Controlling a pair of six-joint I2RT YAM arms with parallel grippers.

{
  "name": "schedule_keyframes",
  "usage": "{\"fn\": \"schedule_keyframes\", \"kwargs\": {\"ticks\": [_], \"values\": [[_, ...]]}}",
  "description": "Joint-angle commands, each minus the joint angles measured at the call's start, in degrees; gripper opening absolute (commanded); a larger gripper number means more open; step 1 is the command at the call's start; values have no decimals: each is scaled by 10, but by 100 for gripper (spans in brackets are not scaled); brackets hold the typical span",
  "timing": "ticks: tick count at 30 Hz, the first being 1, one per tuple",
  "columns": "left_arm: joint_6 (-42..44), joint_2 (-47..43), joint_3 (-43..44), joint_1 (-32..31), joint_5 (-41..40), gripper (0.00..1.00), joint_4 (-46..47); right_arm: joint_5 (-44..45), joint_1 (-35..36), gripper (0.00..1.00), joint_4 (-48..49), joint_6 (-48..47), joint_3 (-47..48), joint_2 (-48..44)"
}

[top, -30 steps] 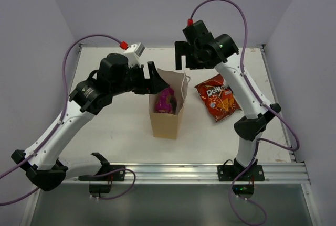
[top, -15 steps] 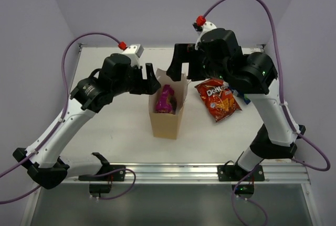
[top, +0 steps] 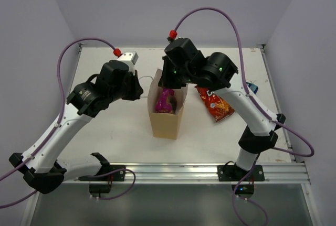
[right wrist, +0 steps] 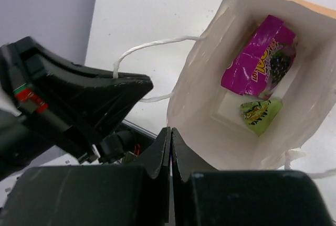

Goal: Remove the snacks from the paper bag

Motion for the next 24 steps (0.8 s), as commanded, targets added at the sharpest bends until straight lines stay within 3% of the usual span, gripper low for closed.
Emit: {"fn": "schedule_keyframes", "kwargs": {"ticks": [1, 8, 16, 24], "values": [[2, -19, -16, -2, -4, 1, 1, 12, 2, 0, -10, 50, -19, 20], [3, -24, -31, -1, 7, 0, 11, 63, 5, 0, -43, 75, -96, 39], [2, -25, -40, -2, 9, 0, 14, -2, -5, 0, 77, 46, -255, -20], [8, -31, -43, -2, 11, 0, 21, 23, -5, 0, 73, 11, -266, -23]]}}
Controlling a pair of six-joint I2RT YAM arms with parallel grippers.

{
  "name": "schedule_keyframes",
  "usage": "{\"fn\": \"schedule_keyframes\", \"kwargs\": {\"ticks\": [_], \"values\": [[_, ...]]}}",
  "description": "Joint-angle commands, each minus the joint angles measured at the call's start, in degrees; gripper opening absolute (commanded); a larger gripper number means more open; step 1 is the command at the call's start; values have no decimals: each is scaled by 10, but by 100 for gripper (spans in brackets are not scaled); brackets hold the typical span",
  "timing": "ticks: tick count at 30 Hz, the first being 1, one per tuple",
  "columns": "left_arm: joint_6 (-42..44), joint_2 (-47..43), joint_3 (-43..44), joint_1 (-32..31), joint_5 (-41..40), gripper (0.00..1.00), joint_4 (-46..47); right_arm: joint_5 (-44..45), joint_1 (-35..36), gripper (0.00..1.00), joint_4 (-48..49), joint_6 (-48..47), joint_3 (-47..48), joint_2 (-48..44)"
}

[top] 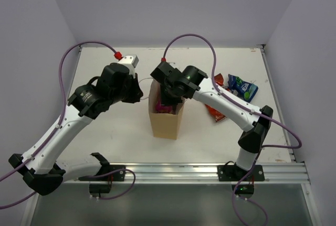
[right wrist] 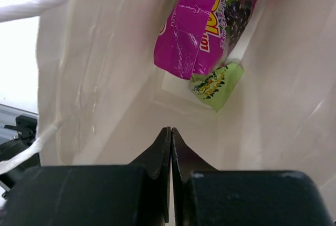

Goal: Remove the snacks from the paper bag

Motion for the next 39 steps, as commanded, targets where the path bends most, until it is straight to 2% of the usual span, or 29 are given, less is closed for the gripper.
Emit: {"fn": "schedule_keyframes", "kwargs": {"ticks": [1, 21, 31, 39], "values": [[7, -13, -6, -1, 4, 0, 18, 12, -3, 0, 24, -20, 5, -35], [-14, -26, -23, -2, -8, 0, 8, 28, -7, 0, -8, -59, 33, -17], [-16, -5, -12, -1, -8, 0, 1, -16, -59, 0, -5, -109, 35, -1], [-11, 34, 24, -1, -12, 0, 1, -54, -60, 0, -17, -154, 38, 37]]}}
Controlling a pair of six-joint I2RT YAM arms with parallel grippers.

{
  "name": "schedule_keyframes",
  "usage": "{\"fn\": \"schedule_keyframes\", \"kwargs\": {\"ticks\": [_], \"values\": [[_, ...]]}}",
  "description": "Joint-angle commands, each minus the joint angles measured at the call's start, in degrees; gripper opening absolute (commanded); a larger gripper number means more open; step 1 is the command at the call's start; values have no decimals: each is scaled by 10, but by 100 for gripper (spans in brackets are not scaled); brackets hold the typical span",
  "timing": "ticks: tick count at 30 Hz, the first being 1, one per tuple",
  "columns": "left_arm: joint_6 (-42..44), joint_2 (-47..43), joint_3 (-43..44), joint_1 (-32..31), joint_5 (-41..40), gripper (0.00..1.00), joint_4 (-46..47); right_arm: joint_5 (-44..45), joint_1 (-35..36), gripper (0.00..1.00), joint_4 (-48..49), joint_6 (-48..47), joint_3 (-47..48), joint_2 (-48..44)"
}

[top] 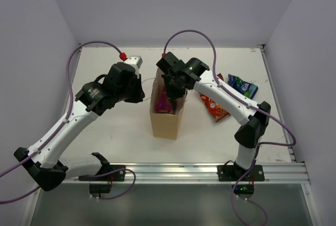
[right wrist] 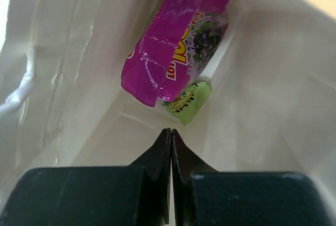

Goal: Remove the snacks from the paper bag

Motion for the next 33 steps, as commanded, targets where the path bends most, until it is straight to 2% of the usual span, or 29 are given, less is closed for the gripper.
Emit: {"fn": "schedule_keyframes", "kwargs": {"ticks": [1, 6, 11, 18, 24, 33], "values": [[-5, 11, 34, -1, -11, 0, 2, -27, 6, 0, -13, -30, 18, 16], [-13, 23, 44, -1, -32, 0, -12, -37, 8, 0, 3, -30, -12, 6], [-37, -9, 28, 0, -74, 0, -23, -41, 7, 0, 10, -20, -46, -15], [-48, -32, -12, 0, -52, 0, -8, -71, 10, 0, 37, -10, -98, -27], [-42, -24, -6, -1, -42, 0, -7, -57, 35, 0, 26, -7, -77, -10], [-35, -11, 10, -1, -36, 0, -7, -62, 54, 0, 36, 11, -98, -24]]}}
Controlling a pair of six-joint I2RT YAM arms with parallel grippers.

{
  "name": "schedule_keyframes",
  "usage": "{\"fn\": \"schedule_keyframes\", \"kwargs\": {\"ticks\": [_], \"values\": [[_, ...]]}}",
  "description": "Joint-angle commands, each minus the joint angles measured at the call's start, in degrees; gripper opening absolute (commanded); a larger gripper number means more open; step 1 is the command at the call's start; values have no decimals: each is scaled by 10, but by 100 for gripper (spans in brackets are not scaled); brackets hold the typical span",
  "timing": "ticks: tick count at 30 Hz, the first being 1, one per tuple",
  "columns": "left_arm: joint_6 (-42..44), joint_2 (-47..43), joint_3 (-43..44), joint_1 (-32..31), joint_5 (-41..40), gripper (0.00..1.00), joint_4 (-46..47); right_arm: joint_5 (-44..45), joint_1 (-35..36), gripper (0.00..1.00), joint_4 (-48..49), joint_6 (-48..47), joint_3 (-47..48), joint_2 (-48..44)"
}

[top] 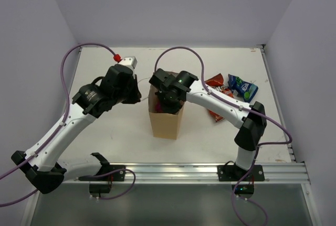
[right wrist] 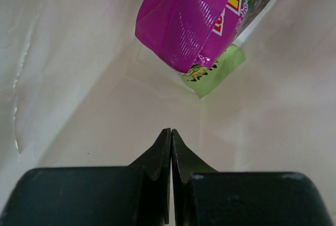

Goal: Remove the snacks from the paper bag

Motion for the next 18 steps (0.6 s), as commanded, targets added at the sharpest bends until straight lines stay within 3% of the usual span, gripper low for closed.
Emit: {"fn": "schedule_keyframes", "kwargs": {"ticks": [1, 8, 14, 17, 18], "values": [[0, 5, 18, -1, 2, 0, 6, -5, 4, 0, 15, 16, -8, -26], [-1, -6, 18, -1, 0, 0, -1, -10, -7, 0, 26, 29, -28, -12], [-1, -17, 7, -1, -2, 0, -7, -11, -26, 7, 44, 39, -41, -17], [0, -17, 7, -1, 0, 0, -6, -15, -33, 14, 44, 41, -40, -13], [0, -16, 7, 0, 1, 0, -5, -16, -34, 21, 44, 39, -40, -11]]}}
